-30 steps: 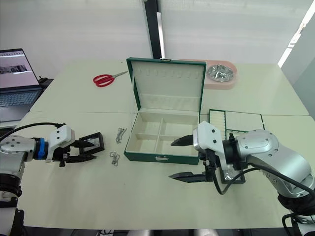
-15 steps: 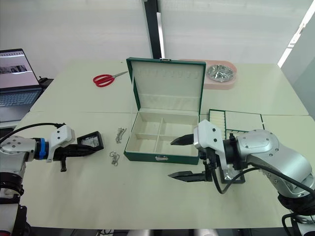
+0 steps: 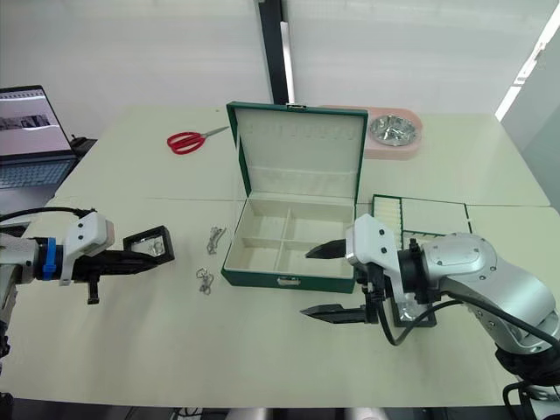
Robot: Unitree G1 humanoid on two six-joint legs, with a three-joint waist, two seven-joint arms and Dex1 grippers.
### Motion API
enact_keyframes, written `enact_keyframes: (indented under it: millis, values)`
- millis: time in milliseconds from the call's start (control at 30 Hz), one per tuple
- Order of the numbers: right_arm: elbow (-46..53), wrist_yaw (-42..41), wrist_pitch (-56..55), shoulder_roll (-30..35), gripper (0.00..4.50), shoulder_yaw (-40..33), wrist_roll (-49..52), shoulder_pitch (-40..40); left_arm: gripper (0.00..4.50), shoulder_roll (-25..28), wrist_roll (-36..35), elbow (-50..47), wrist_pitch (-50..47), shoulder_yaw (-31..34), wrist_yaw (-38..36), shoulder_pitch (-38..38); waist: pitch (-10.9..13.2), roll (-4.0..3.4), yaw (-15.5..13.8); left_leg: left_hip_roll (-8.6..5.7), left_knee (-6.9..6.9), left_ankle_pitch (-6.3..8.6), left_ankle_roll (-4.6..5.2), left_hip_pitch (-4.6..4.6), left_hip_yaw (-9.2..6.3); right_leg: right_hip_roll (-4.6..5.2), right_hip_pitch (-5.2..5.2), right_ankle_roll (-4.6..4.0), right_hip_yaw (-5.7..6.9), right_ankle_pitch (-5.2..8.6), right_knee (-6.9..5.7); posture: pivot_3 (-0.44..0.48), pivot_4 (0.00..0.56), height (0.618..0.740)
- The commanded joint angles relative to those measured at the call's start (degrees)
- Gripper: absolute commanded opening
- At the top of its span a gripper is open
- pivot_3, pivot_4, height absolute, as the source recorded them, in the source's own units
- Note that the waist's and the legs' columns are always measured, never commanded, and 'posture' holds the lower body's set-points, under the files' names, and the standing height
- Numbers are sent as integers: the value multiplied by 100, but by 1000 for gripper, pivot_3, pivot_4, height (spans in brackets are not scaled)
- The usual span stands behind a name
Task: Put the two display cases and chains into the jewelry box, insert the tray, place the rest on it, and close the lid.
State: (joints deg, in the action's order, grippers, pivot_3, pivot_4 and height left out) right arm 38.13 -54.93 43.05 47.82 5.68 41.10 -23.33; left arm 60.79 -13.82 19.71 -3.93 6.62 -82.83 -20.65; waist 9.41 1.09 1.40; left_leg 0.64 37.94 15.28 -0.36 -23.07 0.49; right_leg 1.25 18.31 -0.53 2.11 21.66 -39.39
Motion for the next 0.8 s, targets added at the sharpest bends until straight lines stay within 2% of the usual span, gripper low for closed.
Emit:
enact_keyframes:
  millis: [33,133,300,433,600,800]
  values:
    - [235,77,24,199,4500,-513,183,161,40,134,-325,-1159,-682,71,122,-141,0,0,-11,-1,1,0,0,-1,-1,0,-1,0,-1,0,3,0,150,740]
    - [309,108,108,407,4500,-867,289,479,40,1,-338,-1876,-1256,-296,267,-631,0,0,-18,-2,0,0,0,-1,-1,-1,-5,0,-2,0,8,0,150,740]
    - [442,218,210,614,4500,-1236,440,799,40,-443,-411,-2459,-2115,-946,344,-1649,1,1,-41,-4,0,0,0,-5,3,-5,-8,0,-6,0,19,0,150,740]
    - [540,385,279,662,4500,-1458,514,1006,40,-1157,-315,-2552,-2701,-1637,486,-2642,2,3,-85,-3,3,-1,-1,-15,-1,-13,-9,1,-8,0,28,0,150,740]
    - [604,551,287,648,4500,-1473,557,1072,40,-2011,103,-2154,-2619,-2405,652,-3326,2,3,-129,-7,6,-3,-4,-25,-3,-15,-8,1,-10,-1,33,0,150,740]
    - [645,773,301,640,4500,-1471,521,1109,40,-2747,822,-1114,-1663,-2985,851,-3682,2,4,-135,-9,10,-4,-3,-29,-3,-16,-8,1,-10,-1,35,0,150,740]
